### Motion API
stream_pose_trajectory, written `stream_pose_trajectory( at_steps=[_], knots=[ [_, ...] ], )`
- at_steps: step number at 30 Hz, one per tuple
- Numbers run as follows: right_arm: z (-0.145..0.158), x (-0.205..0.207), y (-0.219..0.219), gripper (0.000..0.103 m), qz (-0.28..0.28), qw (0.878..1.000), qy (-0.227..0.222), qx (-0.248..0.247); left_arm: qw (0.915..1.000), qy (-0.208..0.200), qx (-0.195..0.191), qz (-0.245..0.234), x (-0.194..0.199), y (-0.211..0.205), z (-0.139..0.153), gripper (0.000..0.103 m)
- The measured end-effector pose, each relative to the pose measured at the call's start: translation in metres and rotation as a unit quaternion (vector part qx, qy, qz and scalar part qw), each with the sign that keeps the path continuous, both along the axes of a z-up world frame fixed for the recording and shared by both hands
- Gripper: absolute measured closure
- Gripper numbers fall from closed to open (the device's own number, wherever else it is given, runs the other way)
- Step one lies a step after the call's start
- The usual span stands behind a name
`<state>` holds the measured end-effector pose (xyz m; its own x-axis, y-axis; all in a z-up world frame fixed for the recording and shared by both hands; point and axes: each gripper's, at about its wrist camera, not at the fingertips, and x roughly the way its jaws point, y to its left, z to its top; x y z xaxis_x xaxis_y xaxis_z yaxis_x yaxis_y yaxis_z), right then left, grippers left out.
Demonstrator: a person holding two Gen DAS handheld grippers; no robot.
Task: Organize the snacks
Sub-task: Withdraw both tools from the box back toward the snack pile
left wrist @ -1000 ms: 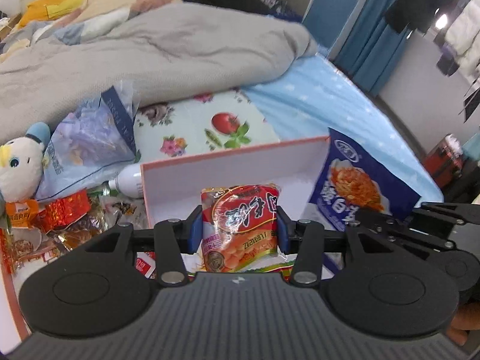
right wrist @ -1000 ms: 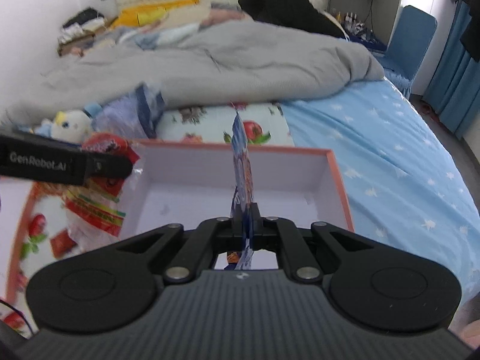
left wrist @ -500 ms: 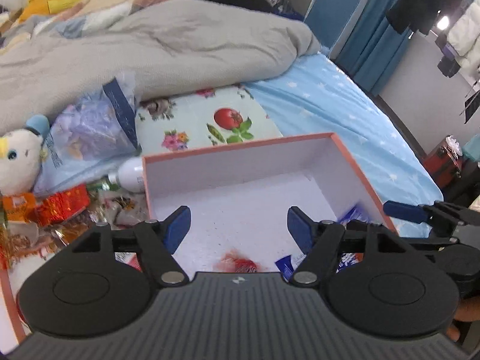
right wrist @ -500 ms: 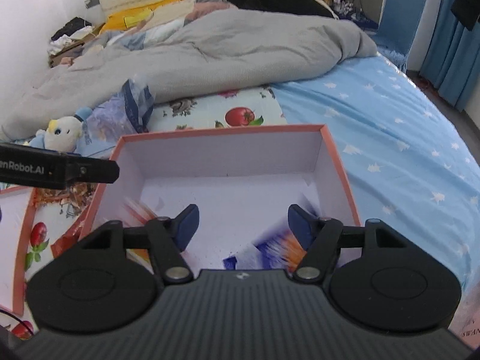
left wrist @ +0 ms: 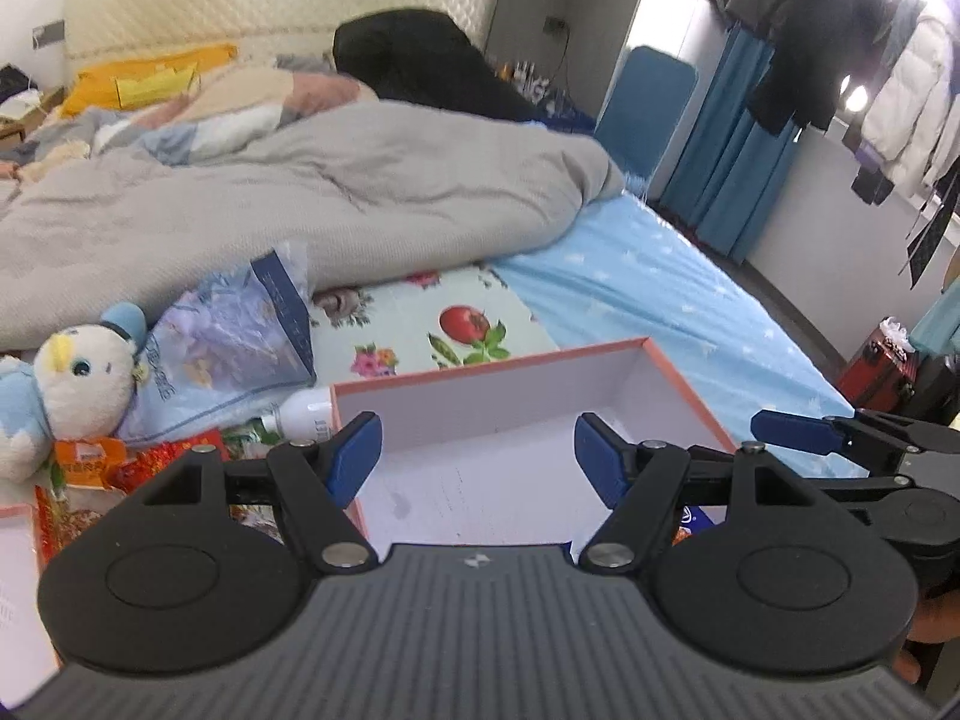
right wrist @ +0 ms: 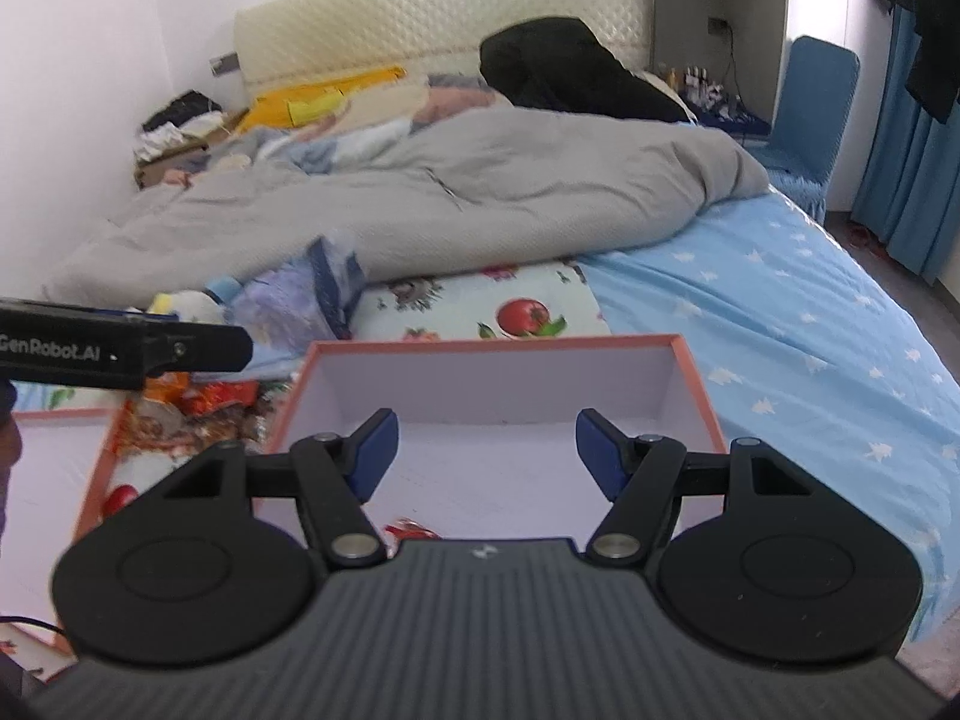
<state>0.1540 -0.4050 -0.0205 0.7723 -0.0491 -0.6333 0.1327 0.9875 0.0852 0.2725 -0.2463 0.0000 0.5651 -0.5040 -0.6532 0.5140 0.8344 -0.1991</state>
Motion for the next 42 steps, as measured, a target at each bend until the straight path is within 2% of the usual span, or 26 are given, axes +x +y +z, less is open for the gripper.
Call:
stream_pose_trajectory(
  at_steps=[12,24,30,35,42],
  knots=[
    [0.025,-0.022,0.038,0.035,0.014,0.998,-0.065,-0.01,0.9982,-0.053,-0.02,0.017,-0.041,0.052,0.023,0.028],
    [0.018,-0.055,0.096,0.035,0.04,0.995,-0.094,-0.002,0.9958,-0.071,-0.023,0.053,-0.078,0.117,0.021,0.028],
    [0.006,-0.075,0.115,0.035,0.045,0.995,-0.092,-0.011,0.9954,-0.054,-0.02,0.077,-0.097,0.152,0.01,0.028],
    [-0.006,-0.085,0.125,0.035,0.045,0.996,-0.07,0.015,0.9948,-0.042,-0.009,0.093,-0.118,0.174,-0.004,0.028],
    [-0.014,-0.098,0.139,0.035,0.037,0.997,-0.065,0.029,0.9935,-0.032,-0.012,0.108,-0.145,0.189,-0.017,0.028]
  ],
)
